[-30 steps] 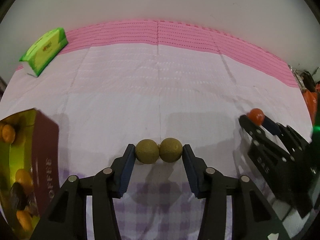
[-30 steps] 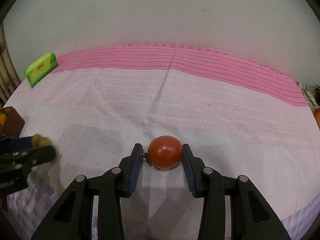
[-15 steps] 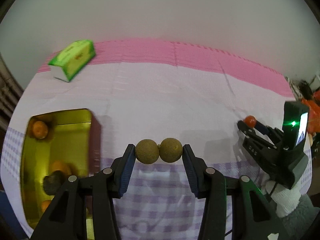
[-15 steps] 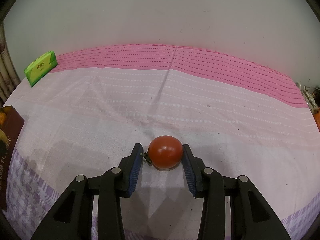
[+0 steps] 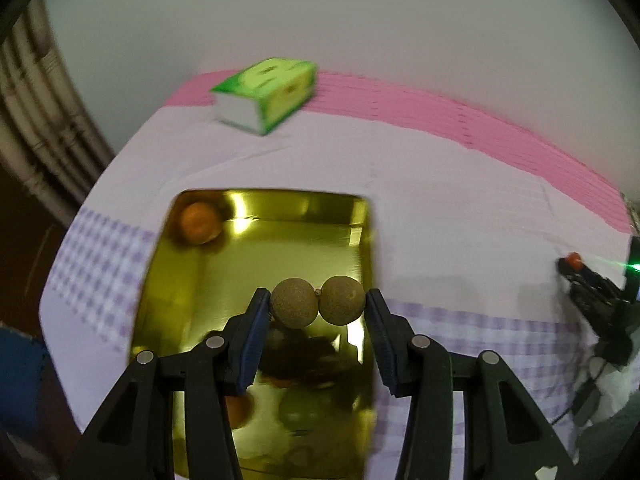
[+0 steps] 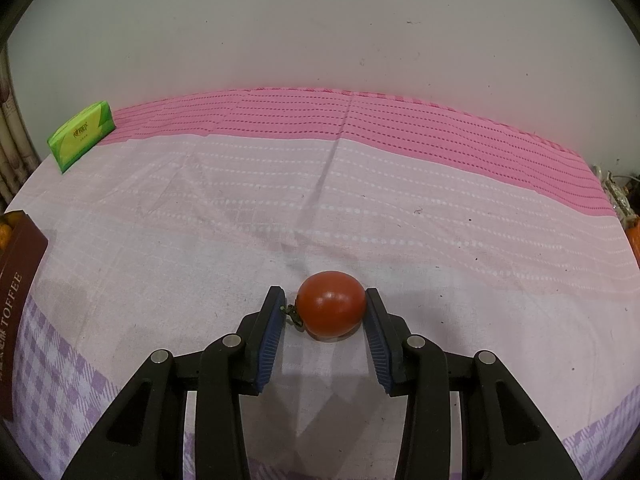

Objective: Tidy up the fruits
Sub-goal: 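Carry the green fruits into the tin tray and open the left tool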

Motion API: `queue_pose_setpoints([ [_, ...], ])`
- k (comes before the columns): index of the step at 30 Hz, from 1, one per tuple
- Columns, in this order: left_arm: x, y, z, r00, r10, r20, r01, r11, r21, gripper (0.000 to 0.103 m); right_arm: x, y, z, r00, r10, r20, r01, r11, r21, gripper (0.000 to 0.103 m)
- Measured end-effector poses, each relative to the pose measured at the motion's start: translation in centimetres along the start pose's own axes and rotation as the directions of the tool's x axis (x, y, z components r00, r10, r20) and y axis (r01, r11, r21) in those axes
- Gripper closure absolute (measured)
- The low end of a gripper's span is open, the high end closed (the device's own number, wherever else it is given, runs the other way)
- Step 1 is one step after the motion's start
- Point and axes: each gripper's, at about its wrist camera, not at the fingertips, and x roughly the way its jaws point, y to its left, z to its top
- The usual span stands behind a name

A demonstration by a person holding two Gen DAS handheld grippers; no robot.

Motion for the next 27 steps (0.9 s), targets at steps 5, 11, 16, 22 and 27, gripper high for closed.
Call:
queue_pose_setpoints([
  [5, 0.7, 2.3, -0.6, 0.999, 0.03, -0.029, -0.031, 0.999, -0.032, 0.059, 0.0, 0.0, 0.0, 1.0, -0.002, 0.0, 0.002, 1.0, -0.002, 0.061],
  [11, 1.3, 3.6, -1.2, 0.998, 0.021, -0.051, -0.024, 0.998, -0.058, 0.059, 0.1, -0.1, 0.0, 1.0, -0.002, -0.001, 0.002, 1.0, -0.003, 0.061],
  [16, 1.5, 4.3, -1.3, 0.998, 0.021, -0.052, -0.025, 0.997, -0.07, 0.059, 0.1, -0.1, 0.0, 1.0, -0.003, -0.001, 0.003, 1.0, -0.003, 0.061],
  [22, 1.7, 5.2, -1.8, 0.999, 0.017, -0.051, -0.022, 0.996, -0.087, 0.059, 0.2, -0.2, 0.0, 1.0, -0.003, -0.001, 0.003, 1.0, -0.005, 0.061],
  [27, 1.7, 5.2, -1.8, 0.999, 0.01, -0.049, -0.014, 0.996, -0.084, 0.058, 0.2, -0.1, 0.0, 1.0, -0.005, -0.001, 0.005, 1.0, -0.006, 0.061],
])
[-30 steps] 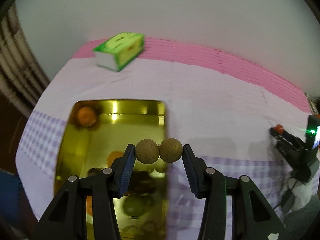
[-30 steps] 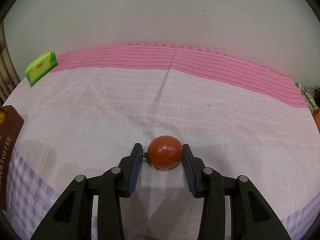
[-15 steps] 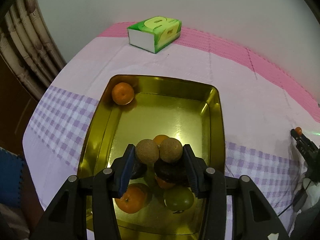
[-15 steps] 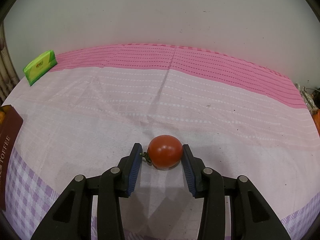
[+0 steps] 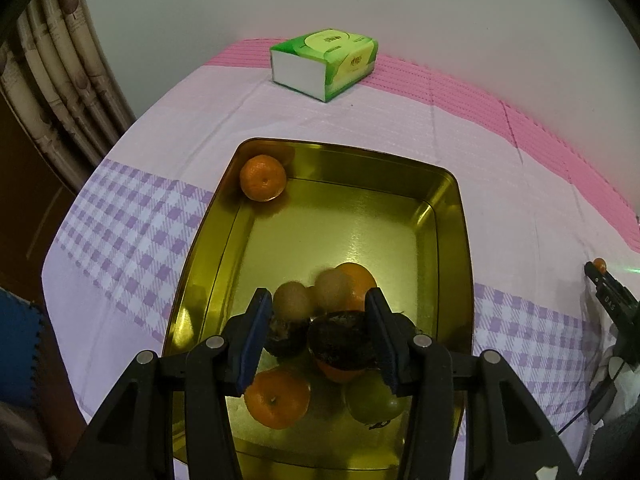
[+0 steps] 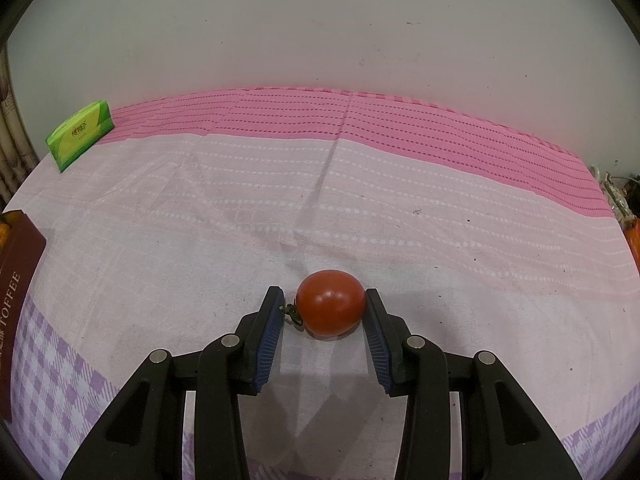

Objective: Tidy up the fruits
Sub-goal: 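Carry the green fruits into the tin tray and open the left tool, then carry the red tomato toward the tin tray with the right tool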

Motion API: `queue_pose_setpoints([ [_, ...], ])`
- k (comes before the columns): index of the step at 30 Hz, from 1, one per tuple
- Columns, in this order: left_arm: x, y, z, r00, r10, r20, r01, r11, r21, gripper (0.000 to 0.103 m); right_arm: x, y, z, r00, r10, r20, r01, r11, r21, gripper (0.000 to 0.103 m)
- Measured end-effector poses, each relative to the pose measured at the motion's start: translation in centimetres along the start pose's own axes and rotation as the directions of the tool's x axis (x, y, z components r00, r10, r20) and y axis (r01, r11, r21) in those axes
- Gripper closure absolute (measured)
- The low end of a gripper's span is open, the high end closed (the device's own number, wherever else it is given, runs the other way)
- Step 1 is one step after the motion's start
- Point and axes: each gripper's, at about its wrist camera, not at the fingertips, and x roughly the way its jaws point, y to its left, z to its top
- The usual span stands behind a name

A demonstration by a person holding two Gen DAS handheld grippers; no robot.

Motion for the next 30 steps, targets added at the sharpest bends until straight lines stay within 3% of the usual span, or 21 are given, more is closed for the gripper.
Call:
queue_pose_setpoints([
  [16, -0.6, 0.8, 0.0, 1.0, 0.007, -0.002, -0.007, 0.999, -0.031, 0.043, -1.3, 0.7, 0.6, 1.0, 0.021, 0.004, -0.021, 1.0, 0.002, 0.063],
  [30, -2.2, 3.5, -0.7, 0.999, 0.03, 0.011, -0.029, 0.996, -0.086, 0.041, -6.4, 6.5, 1.3, 0.984, 0.168, 0.061, -0.164, 0.984, -0.066, 0.065],
])
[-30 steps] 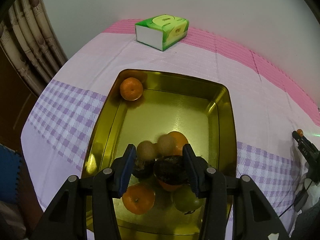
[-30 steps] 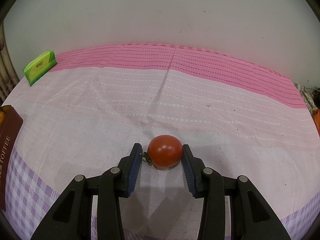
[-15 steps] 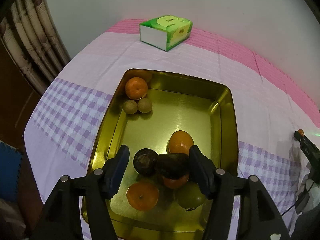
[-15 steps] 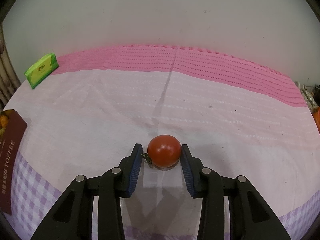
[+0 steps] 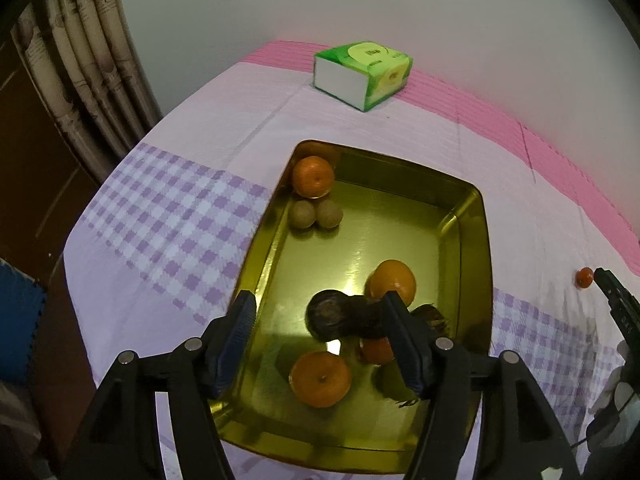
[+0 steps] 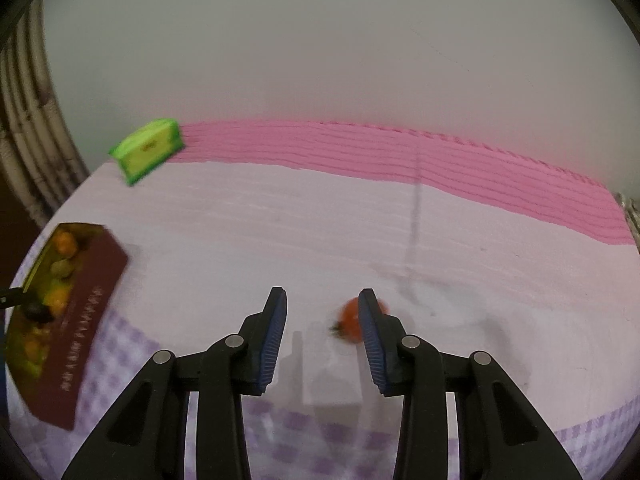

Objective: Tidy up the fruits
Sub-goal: 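Carry the red tomato toward the tin tray with the right tool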

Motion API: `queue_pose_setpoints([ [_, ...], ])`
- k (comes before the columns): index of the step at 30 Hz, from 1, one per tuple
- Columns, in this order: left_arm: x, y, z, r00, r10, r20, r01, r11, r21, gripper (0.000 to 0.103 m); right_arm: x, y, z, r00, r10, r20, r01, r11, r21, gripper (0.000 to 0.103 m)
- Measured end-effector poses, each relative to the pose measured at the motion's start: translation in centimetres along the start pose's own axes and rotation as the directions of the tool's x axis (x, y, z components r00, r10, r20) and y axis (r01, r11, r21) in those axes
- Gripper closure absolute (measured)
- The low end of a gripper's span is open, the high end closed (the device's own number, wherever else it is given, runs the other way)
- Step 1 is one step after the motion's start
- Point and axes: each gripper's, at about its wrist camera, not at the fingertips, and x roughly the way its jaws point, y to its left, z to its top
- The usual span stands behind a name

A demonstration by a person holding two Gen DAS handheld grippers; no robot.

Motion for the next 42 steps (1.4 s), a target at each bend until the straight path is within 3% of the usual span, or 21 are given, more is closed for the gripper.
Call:
queue_pose_setpoints([
  [5, -0.1, 1.1, -0.5, 1.0, 0.011, 0.008, -0.011, 1.0, -0.014, 0.041, -0.8, -0.6, -0.5, 0.998, -0.057, 0.028, 0.057, 0.998, 0.016, 0.064],
  [8, 0.0, 1.5, -0.3, 1.0, 0.004, 0.012, -0.004, 1.0, -0.027, 0.041, 0.6, -3.3, -0.7, 0.998, -0.054, -0.029, 0.056, 0.996, 0.071, 0.064],
  [12, 0.1, 2.0, -0.1, 1.0, 0.0, 0.017, 0.001, 0.999, -0.04, 0.041, 2.1, -2.7, -0.3, 0.997, -0.057, -0.045, 0.057, 0.998, 0.001, 0.063],
  [15, 0.1, 2.2, 0.0, 1.0, -0.001, 0.015, 0.001, 0.999, -0.045, 0.041, 4.1, -2.0, 1.2, 0.996, -0.082, -0.039, 0.082, 0.997, -0.011, 0.044],
  [19, 0.2, 2.5, 0.1, 1.0, -0.002, 0.012, 0.002, 0.998, -0.058, 0.041, 6.5, -2.3, 1.7, 0.99, -0.125, -0.065, 0.125, 0.992, 0.004, 0.042],
  [22, 0.5, 2.7, 0.1, 1.0, 0.008, 0.01, -0.007, 0.998, -0.063, 0.041, 7.3, -2.4, 1.3, 0.987, -0.142, -0.082, 0.143, 0.99, 0.015, 0.045],
  [25, 0.9, 2.9, 0.0, 1.0, 0.011, -0.001, -0.011, 0.998, -0.069, 0.041, 7.6, -2.6, 0.7, 0.988, -0.13, -0.084, 0.134, 0.99, 0.047, 0.061],
  [29, 0.9, 3.1, 0.1, 1.0, 0.01, 0.0, -0.01, 0.997, -0.075, 0.04, 7.1, -2.1, 0.1, 0.989, -0.131, -0.072, 0.134, 0.991, 0.03, 0.071],
  [36, 0.9, 3.1, -0.1, 1.0, 0.013, -0.008, -0.013, 0.997, -0.077, 0.041, 6.4, -1.5, -0.3, 0.99, -0.127, -0.068, 0.127, 0.992, 0.004, 0.071],
  [42, 0.4, 3.1, -0.2, 1.0, 0.015, -0.003, -0.016, 0.997, -0.082, 0.04, 4.3, 1.2, 0.1, 0.997, -0.062, -0.042, 0.06, 0.997, -0.037, 0.071],
])
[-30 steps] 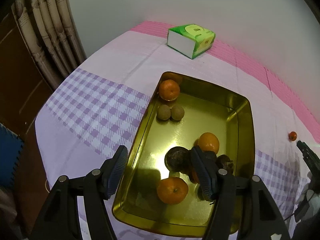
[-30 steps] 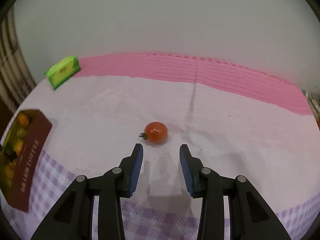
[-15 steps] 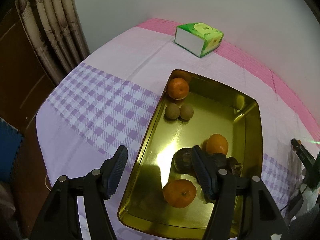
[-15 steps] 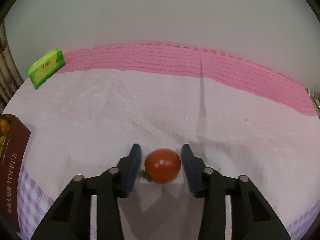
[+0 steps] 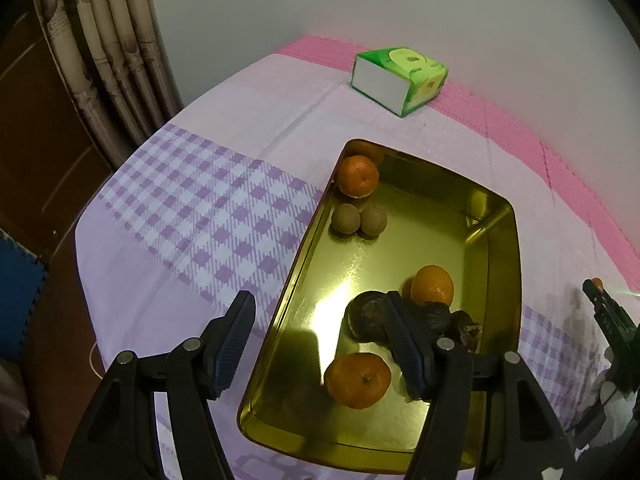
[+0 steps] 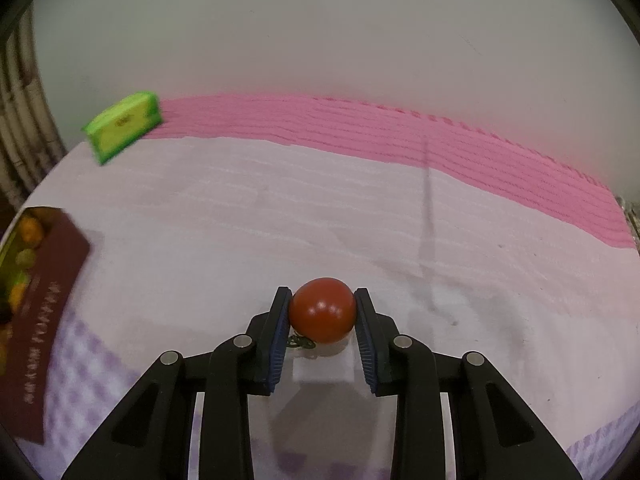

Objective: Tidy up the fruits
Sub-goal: 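Carry the red tomato toward the tin tray with the right tool, then lower the tomato into the tray and open the right tool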

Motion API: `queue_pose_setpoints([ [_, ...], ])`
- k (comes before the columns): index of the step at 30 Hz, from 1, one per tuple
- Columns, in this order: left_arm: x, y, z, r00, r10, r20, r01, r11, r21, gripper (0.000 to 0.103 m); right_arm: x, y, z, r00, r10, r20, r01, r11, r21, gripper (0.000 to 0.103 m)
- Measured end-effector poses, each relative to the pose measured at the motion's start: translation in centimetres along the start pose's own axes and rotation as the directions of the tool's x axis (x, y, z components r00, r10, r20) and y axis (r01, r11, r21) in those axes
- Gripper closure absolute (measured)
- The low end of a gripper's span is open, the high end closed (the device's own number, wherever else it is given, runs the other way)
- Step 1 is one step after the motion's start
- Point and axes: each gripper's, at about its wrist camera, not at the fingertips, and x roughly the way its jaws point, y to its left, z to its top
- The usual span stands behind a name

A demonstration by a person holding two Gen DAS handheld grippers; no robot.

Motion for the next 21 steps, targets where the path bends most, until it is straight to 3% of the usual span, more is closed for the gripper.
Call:
queue_pose_setpoints([
  [9, -1.4, 1.2, -0.3, 1.0, 0.0, 0.014, 0.0, 0.999, -0.039, 0.04, -3.8, 9.0, 0.9, 0.98, 0.197, 0.024, -0.192, 0.971, -0.146, 0.071],
  [16, -2.7, 2.8, -0.5, 0.999, 0.019, 0.026, -0.017, 0.998, -0.067, 0.04, -6.1, 16.7, 0.6, 0.935, 0.353, -0.018, -0.346, 0.904, -0.25, 0.071],
  [21, -3.2, 3.6, -0.7, 0.999, 0.047, 0.024, -0.045, 0.997, -0.061, 0.035, -6.1, 21.2, -0.3, 0.916, 0.395, -0.077, -0.398, 0.86, -0.319, 0.071],
])
